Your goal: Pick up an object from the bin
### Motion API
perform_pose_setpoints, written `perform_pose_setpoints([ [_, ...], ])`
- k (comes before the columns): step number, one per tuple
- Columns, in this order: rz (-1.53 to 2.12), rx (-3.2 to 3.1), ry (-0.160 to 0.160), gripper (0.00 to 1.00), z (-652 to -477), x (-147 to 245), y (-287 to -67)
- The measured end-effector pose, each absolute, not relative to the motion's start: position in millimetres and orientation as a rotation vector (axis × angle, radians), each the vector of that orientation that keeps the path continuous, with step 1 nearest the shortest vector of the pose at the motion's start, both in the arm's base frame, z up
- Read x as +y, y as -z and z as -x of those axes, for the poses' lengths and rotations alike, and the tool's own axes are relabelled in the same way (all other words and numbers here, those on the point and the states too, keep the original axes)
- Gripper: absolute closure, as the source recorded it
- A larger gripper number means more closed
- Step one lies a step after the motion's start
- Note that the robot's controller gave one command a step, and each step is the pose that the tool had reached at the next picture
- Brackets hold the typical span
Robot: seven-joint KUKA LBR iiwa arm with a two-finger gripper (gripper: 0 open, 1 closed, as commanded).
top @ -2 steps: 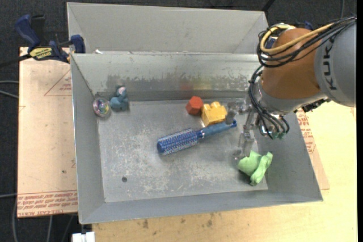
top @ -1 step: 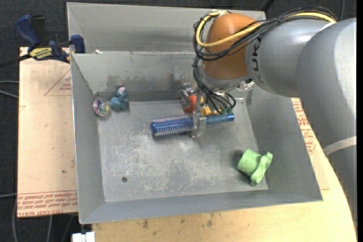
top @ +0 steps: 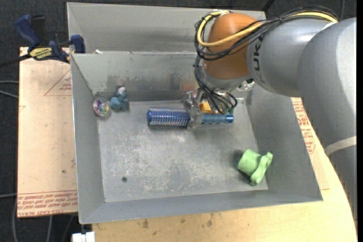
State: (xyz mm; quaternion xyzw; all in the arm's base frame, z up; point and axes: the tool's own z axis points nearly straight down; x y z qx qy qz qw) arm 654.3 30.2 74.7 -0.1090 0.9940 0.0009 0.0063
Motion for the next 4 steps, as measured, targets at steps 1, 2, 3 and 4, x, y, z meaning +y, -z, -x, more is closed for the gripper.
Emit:
perform_pose_setpoints([
  [1,0.320,3.113,0.000,1.00,-646.6,23,-196],
  [2,0.108,3.141,0.003,1.00,-624.5,-69,-158],
  [3,0.120,3.137,-0.001,0.00,-625.7,-65,-160],
  [4,0.343,3.124,-0.004,0.00,-645.4,-44,-89],
])
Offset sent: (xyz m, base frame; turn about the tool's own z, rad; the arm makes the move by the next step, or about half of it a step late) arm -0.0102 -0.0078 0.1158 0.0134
